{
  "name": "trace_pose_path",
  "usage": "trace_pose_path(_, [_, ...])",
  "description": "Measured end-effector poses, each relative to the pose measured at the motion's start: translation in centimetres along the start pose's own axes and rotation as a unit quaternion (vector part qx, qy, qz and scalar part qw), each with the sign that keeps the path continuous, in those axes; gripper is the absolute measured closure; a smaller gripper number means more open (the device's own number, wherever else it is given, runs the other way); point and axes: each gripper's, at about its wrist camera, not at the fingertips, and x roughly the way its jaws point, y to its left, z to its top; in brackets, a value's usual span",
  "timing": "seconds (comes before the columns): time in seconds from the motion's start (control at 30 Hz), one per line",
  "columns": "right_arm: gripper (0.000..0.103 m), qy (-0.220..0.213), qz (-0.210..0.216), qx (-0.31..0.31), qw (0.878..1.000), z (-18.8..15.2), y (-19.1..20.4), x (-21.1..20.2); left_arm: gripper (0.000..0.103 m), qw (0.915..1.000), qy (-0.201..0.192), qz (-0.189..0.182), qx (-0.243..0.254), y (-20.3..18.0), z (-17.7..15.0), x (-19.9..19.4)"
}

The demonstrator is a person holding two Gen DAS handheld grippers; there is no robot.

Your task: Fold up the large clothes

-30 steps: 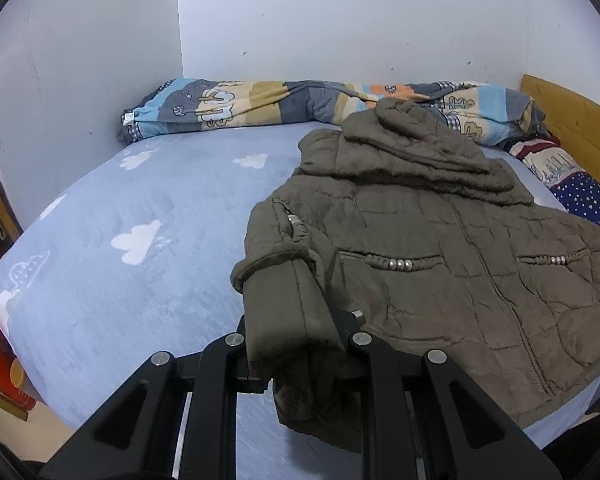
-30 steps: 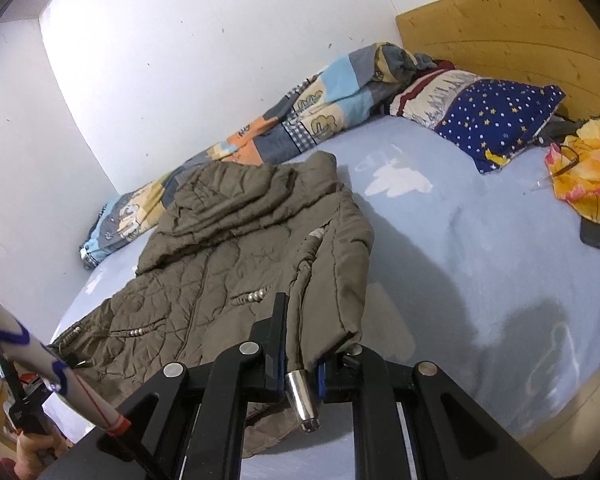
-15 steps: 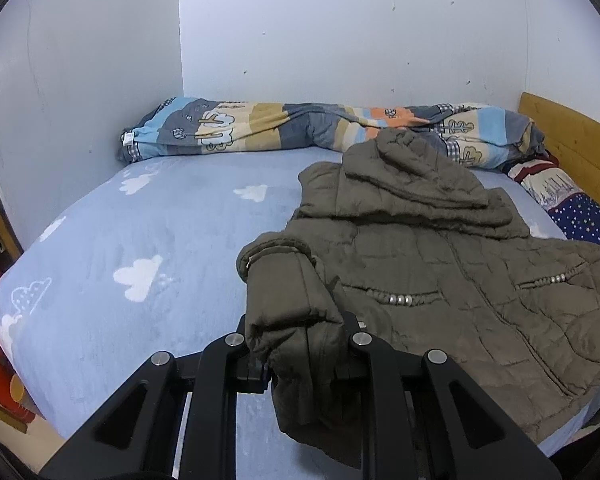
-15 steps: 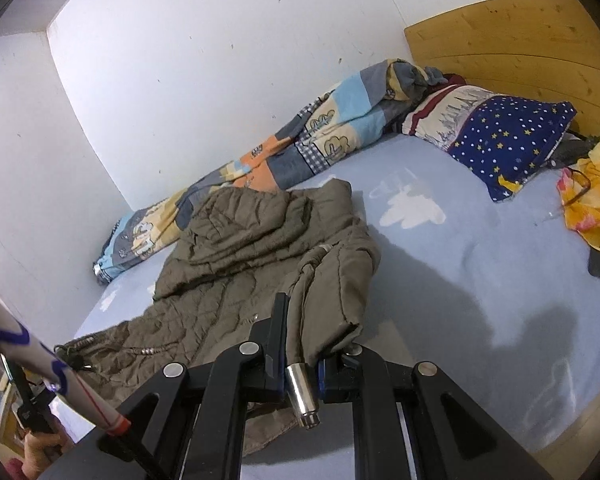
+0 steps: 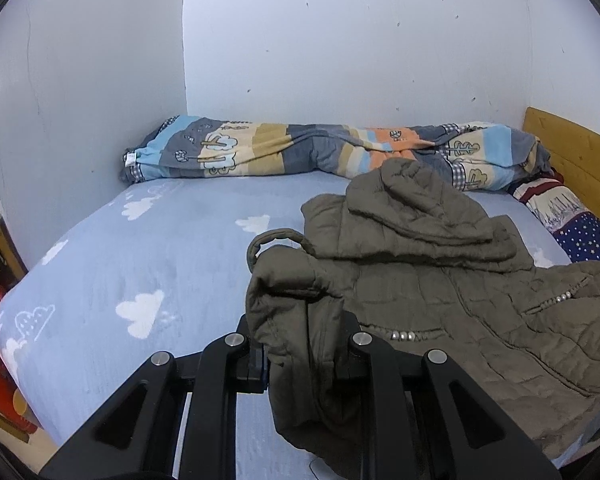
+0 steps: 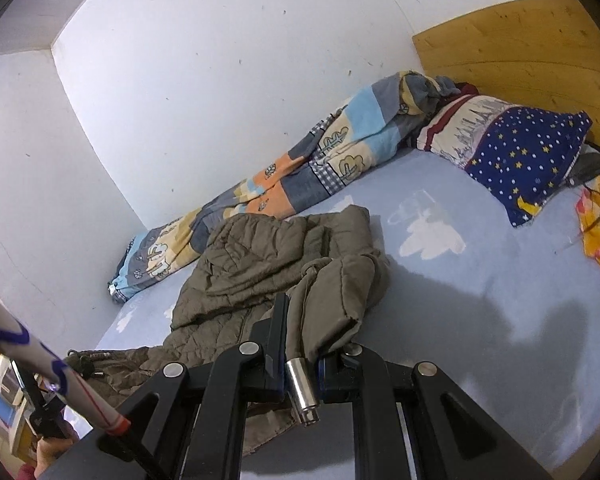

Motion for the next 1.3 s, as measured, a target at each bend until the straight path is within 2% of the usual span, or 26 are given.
trace_pose_path(0.33, [0.092, -0.005, 0.010, -0.016, 1.000, 3.7, 1.3, 1.4, 0.083, 0.9999, -0.016, 0.000, -0.007, 0.2, 3.6, 1.4])
trace_pose_path(0.67, [0.092, -0.012, 0.008, -0.028, 0.999, 8.9, 2.4, 5.5, 0.080, 0.9993, -0.017, -0.023, -0.022, 0.8, 10.0, 5.6])
trace_pose_path(0.83, [0.092, -0.009, -0.006, -0.037, 0.999, 12.3, 2.9, 10.4, 0.074, 0.9993, -0.012, -0.024, -0.027, 0.5, 14.2, 10.4])
trace_pose_path(1.03, [0.092, 0.009, -0.038, -0.035, 0.999, 15.8, 2.6, 18.9, 0.073, 0.9995, -0.016, 0.009, -0.026, 0.5, 19.3, 17.3])
trace_pose_path(1.17, [0.092, 0.027, -0.061, -0.022, 0.998, 17.2, 1.4, 24.4, 0.073, 0.9990, -0.002, 0.029, -0.033, 1.7, 21.3, 21.4])
trace_pose_path(1.3, [0.092, 0.042, -0.092, -0.018, 0.995, 17.9, 0.1, 29.8, 0.070, 0.9986, 0.006, 0.046, -0.027, 2.6, 22.0, 23.8])
